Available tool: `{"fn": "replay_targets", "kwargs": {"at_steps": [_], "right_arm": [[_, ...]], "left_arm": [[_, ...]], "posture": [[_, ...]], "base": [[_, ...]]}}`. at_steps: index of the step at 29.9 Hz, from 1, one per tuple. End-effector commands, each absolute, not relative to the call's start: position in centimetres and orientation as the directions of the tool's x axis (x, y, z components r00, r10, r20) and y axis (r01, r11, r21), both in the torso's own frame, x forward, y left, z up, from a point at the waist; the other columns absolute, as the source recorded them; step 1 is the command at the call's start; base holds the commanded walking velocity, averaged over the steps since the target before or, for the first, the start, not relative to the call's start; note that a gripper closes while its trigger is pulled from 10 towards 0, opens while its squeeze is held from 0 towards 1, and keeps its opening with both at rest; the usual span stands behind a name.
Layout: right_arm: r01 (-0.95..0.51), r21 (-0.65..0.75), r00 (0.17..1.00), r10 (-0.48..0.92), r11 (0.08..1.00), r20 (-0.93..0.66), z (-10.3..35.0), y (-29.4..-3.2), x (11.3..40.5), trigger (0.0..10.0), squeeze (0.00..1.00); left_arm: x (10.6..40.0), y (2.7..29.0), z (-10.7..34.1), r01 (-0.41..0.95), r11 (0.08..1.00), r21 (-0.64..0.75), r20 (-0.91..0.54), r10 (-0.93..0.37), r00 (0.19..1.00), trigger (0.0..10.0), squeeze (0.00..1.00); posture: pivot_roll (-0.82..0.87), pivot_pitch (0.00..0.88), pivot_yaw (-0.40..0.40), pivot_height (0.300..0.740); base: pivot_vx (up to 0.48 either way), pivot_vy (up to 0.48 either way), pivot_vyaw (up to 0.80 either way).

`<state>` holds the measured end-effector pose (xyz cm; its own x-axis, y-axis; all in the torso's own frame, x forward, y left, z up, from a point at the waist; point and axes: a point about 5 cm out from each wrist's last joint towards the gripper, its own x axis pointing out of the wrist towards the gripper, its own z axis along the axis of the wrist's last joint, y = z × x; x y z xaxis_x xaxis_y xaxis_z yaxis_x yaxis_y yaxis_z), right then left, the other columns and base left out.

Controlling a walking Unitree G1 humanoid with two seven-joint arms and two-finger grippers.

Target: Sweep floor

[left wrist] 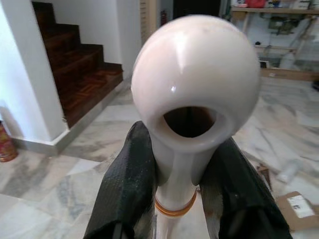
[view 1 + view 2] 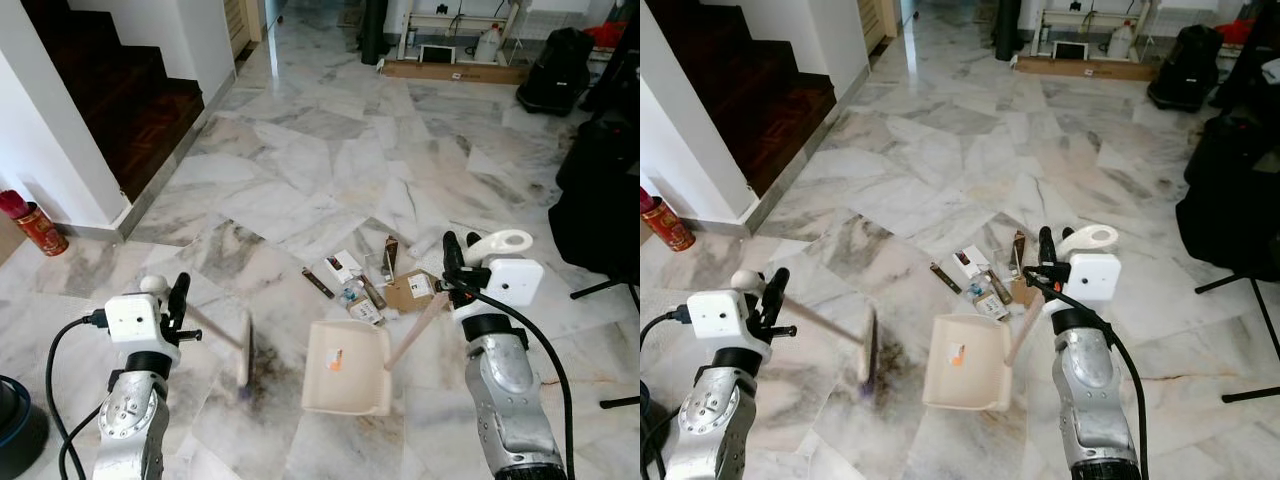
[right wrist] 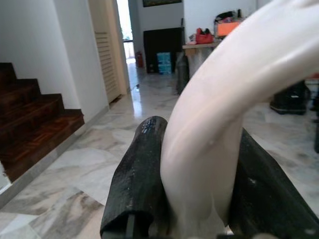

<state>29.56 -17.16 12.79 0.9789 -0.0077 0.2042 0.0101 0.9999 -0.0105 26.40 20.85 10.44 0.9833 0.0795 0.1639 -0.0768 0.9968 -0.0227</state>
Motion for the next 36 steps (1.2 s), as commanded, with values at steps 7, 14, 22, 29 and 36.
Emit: {"fn": "replay_targets", "kwargs": {"at_steps": [7,14,22,29,36], "right_arm": [[-0.006,0.023,0.983,0.001,1.000,0.186,12.6,-16.4,29.5,10.0,0.00],[-0.034,0.014,0.978,0.031,0.999,0.206,12.8,-15.7,29.5,10.0,0.00],[-0.054,0.018,0.978,0.049,0.998,0.203,12.8,-15.5,29.6,10.0,0.00],[-0.066,0.009,0.976,0.063,0.998,0.208,12.9,-15.3,29.6,10.0,0.00],[-0.066,0.015,0.976,0.061,0.998,0.210,13.0,-15.6,29.7,10.0,0.00]], "left_arm": [[26.2,20.6,10.8,-0.077,0.997,-0.019,0.170,0.079,0.982,10.0,0.00],[26.2,20.8,10.6,-0.074,0.997,-0.019,0.162,0.076,0.984,10.0,0.00],[26.3,20.7,10.5,-0.072,0.997,-0.023,0.162,0.074,0.984,10.0,0.00],[26.4,20.7,10.6,-0.079,0.996,-0.028,0.165,0.083,0.983,10.0,0.00],[26.2,20.7,10.4,-0.095,0.995,-0.036,0.163,0.100,0.982,10.0,0.00]], "posture": [[-0.01,0.076,0.048,0.740],[-0.01,0.063,0.048,0.740],[-0.01,0.038,0.040,0.740],[-0.01,0.055,0.035,0.740],[-0.01,0.075,0.029,0.740]], "base": [[0.146,0.000,-0.41],[0.266,0.000,-0.23],[0.292,0.000,0.00],[0.322,0.000,0.00],[0.326,0.000,0.00]]}}
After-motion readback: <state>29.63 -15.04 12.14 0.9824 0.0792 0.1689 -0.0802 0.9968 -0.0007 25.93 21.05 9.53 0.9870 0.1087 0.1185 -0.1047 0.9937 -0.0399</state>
